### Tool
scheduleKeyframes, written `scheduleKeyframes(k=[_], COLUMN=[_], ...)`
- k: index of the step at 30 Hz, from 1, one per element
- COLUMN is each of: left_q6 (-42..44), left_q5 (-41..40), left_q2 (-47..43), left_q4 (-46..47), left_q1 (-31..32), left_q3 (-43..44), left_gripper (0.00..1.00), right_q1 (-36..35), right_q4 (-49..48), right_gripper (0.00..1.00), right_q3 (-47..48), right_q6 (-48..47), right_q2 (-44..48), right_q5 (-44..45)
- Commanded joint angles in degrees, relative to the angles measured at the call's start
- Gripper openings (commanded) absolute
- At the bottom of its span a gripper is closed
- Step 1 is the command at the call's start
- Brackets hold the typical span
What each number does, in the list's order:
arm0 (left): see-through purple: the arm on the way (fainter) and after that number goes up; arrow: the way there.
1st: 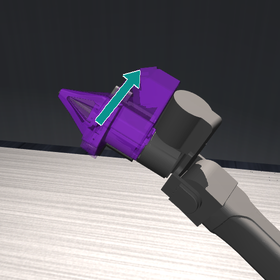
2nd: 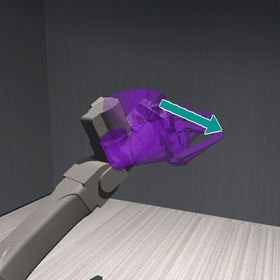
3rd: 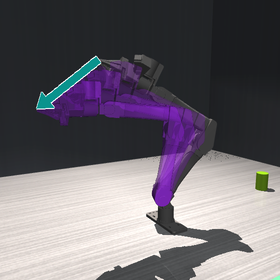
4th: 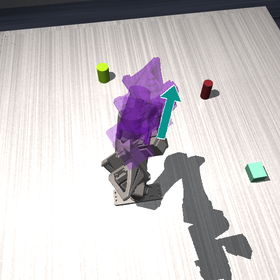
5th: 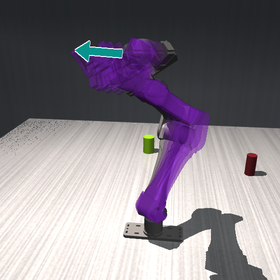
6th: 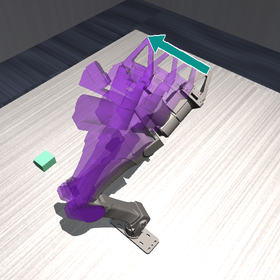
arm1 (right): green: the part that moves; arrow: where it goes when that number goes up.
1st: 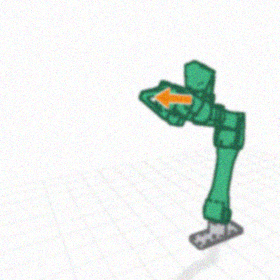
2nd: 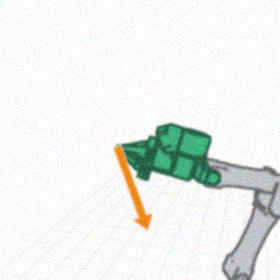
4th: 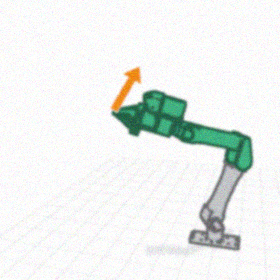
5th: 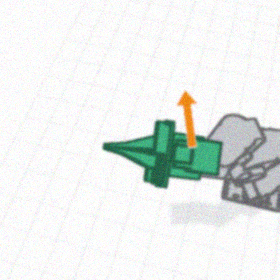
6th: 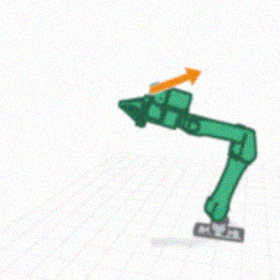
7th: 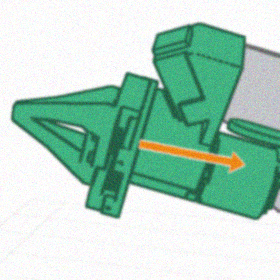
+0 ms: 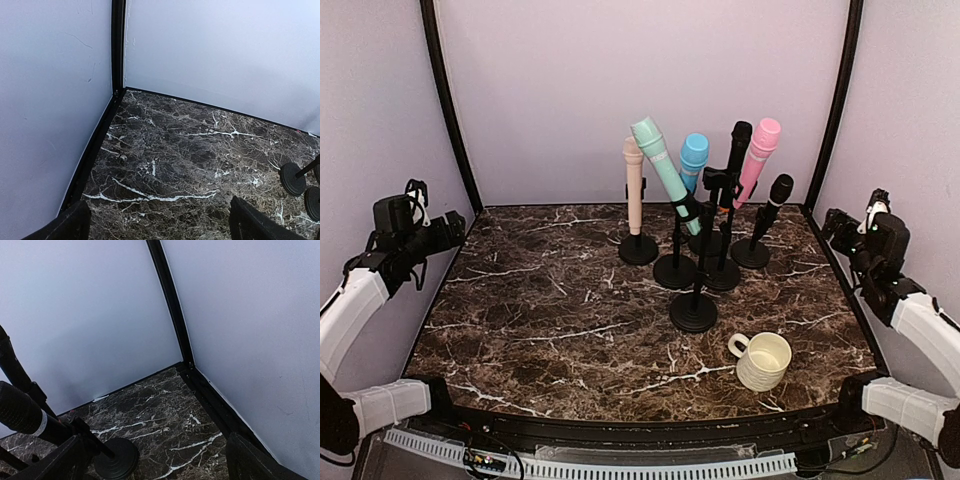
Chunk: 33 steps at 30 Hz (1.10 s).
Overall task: Remove the microphone from the stand
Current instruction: Move the microphone stand with the microphone to the center of the board.
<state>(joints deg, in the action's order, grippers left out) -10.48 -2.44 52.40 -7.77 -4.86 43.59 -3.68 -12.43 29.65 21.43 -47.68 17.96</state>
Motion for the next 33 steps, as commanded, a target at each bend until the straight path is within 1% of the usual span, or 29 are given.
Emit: scheduleKeyframes(k=[1, 4, 6, 8, 9, 11, 13, 14, 15, 16, 17, 20, 22, 23, 26, 31, 33], left_q6=[-0.2, -1.5, -3.9, -5.0, -4.6, -3.5, -0.9, 1.8, 3.5, 6.3, 7.5, 11.3, 12.0, 12.1, 11.8, 9.1, 8.8], left_q5=[0.4, -0.3, -0.7, 1.4, 5.3, 9.4, 11.4, 11.8, 12.9, 14.7, 16.1, 26.8, 30.6, 31.1, 31.7, 32.6, 32.4], left_q2=[-1.7, -2.0, -2.2, -2.1, -2.1, -1.9, -1.5, -0.9, -0.2, 0.3, 1.2, 2.5, 3.1, 3.6, 5.3, 5.5, 4.9], left_q4=[1.9, 0.2, -1.3, -1.6, -1.3, 0.4, 2.6, 3.6, 3.9, 4.5, 5.4, 9.5, 13.7, 16.2, 19.1, 23.0, 23.3], left_q1=[0.1, 0.2, 0.2, 0.2, 0.2, 0.9, 3.4, 6.5, 7.9, 10.7, 11.7, 13.4, 13.5, 13.5, 13.5, 13.5, 13.5], left_q3=[-1.5, -1.1, -0.5, 0.1, 0.3, 0.1, 0.1, 0.2, 1.0, 1.4, 2.3, 2.7, 1.7, 1.3, -0.1, -2.9, -3.6], left_gripper=[0.99, 0.99, 0.99, 0.99, 0.99, 0.98, 0.97, 0.97, 0.97, 0.97, 0.97, 0.97, 0.98, 0.98, 0.99, 0.99, 0.99], right_q1=[0.2, 0.2, 0.0, -0.5, -1.2, -3.7, -7.1, -9.0, -10.2, -11.5, -12.7, -18.2, -21.9, -23.6, -29.1, -36.9, -38.3], right_q4=[6.6, 7.5, 7.3, 7.3, 7.2, 7.0, 6.0, 4.9, 4.0, 3.4, 3.0, 2.4, 1.1, 0.0, -4.3, -6.1, -9.2], right_gripper=[0.99, 0.99, 0.99, 0.98, 0.97, 0.96, 0.96, 0.97, 0.97, 0.97, 0.97, 0.95, 0.94, 0.93, 0.92, 0.85, 0.82], right_q3=[4.2, 4.0, 3.3, 2.8, 2.4, 1.5, -0.1, -0.9, -1.5, -2.1, -2.5, -3.5, -4.4, -4.9, -4.9, -0.1, 0.6], right_q6=[-1.4, -1.4, -0.3, 0.7, 1.0, 1.5, 2.1, 2.9, 3.9, 4.8, 5.6, 6.9, 7.7, 8.2, 8.2, 2.7, 1.1], right_q2=[2.7, 3.3, 3.2, 3.0, 2.9, 3.2, 3.7, 3.8, 4.0, 4.0, 4.0, 4.7, 5.2, 5.3, 3.5, -4.5, -7.1], right_q5=[-4.1, -8.5, -12.9, -18.7, -21.7, -25.0, -28.0, -29.6, -31.6, -33.1, -34.2, -34.0, -32.2, -31.6, -29.7, -23.2, -22.0])
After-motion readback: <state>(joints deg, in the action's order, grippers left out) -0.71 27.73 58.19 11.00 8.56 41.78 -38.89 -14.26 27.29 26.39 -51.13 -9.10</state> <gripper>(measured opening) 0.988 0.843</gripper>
